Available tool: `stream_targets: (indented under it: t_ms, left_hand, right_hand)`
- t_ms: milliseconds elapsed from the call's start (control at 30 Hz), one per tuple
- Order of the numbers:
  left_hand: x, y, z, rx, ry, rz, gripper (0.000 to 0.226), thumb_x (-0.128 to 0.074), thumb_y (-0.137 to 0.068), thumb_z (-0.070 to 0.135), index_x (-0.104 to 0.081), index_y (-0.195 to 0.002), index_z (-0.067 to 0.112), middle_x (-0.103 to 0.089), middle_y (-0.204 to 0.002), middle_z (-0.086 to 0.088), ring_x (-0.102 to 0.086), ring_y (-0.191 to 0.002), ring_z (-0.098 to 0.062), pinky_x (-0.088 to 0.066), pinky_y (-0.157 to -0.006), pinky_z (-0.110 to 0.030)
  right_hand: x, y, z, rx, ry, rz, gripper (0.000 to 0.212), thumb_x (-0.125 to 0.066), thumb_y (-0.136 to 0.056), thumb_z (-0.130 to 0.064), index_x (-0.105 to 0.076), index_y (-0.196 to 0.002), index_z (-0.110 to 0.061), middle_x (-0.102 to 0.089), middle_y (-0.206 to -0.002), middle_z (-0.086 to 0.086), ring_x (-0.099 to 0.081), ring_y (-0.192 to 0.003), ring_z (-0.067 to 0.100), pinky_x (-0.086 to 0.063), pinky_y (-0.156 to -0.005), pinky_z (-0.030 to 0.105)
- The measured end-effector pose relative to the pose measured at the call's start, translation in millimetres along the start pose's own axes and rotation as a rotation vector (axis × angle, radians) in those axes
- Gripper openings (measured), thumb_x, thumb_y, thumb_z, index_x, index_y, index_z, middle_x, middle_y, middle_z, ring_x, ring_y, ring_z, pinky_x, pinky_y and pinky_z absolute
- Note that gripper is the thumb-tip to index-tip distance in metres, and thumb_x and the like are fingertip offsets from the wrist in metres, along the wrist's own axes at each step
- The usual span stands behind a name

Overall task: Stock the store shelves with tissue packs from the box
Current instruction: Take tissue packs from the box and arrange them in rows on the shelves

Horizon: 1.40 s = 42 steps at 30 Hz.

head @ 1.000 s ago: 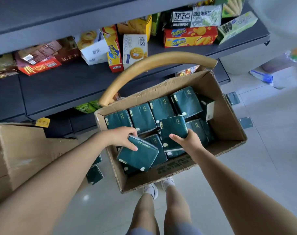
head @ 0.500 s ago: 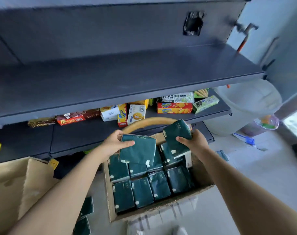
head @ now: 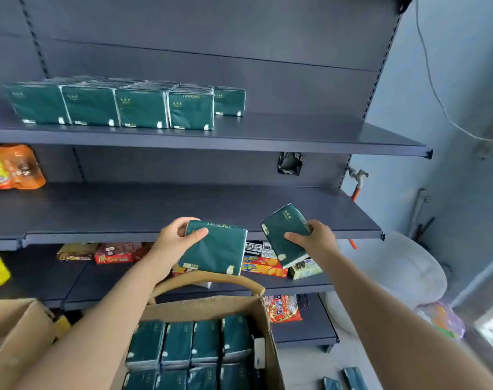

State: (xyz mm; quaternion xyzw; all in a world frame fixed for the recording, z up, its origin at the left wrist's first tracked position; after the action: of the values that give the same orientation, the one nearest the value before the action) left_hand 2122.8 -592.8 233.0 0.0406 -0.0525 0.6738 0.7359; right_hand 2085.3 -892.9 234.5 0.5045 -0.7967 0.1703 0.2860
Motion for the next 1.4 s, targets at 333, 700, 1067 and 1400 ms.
stream_targets:
  t_ms: [333,700,1067,1400]
  left_hand:
    - [-17.1,5.9,115.4,-0.214,-0.034,0.125,0.015,-0.066,-0.088,0.021,-0.060,-0.102,0.019,-0.066,-0.094,0.007,-0.064,-0.085,-0.007,-0.048,-0.066,-0.018]
    - [4.9,-79.0,199.6,-0.418,-0.106,0.162,0.018,-0.068,-0.086,0.022,-0.059,-0.102,0.021,-0.064,-0.092,0.013,-0.062,-0.085,-0.002,-0.049,-0.068,-0.017]
    - [62.8,-207.6,263.5,-0.578,-0.092,0.192,0.019,-0.067,-0.086,0.023,-0.059,-0.103,0.025,-0.065,-0.092,0.015,-0.062,-0.080,0.007,-0.048,-0.067,-0.013]
    - [90.5,-305.2,275.8,-0.564,-0.071,0.278,0.010,-0.068,-0.085,0.027,-0.060,-0.092,0.029,-0.067,-0.091,0.013,-0.064,-0.084,-0.002,-0.051,-0.073,-0.024]
  right_hand:
    - [92.0,-30.4,-72.0,0.198,-0.074,0.022,0.043,-0.077,-0.075,-0.036,-0.062,-0.107,-0.012,-0.065,-0.094,0.000,-0.060,-0.082,0.016,-0.046,-0.060,0.025]
    - [125.2,-109.8,-184.4,0.385,-0.066,0.120,0.040,-0.076,-0.077,-0.035,-0.060,-0.106,-0.014,-0.063,-0.092,-0.002,-0.058,-0.080,0.014,-0.043,-0.059,0.024]
    - [78.0,-233.5,-265.5,0.400,0.068,0.188,0.033,-0.078,-0.075,-0.030,-0.063,-0.099,-0.012,-0.062,-0.081,-0.003,-0.058,-0.078,0.018,-0.044,-0.060,0.026]
    - [7.2,-336.2,-307.2,0.556,0.422,0.194,0.049,-0.076,-0.076,-0.036,-0.063,-0.119,-0.018,-0.046,-0.120,0.003,-0.037,-0.116,0.024,-0.038,-0.096,0.032]
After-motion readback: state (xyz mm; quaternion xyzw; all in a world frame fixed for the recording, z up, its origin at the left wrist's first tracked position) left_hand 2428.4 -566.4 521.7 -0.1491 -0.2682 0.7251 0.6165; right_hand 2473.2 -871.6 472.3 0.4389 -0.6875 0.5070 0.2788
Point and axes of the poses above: each hand's wrist, its own y-axis away from the middle knuckle, its own x-axis out of the back of the hand, z = x × y, the point moved 3 cm from there along -y, towards the middle knuckle
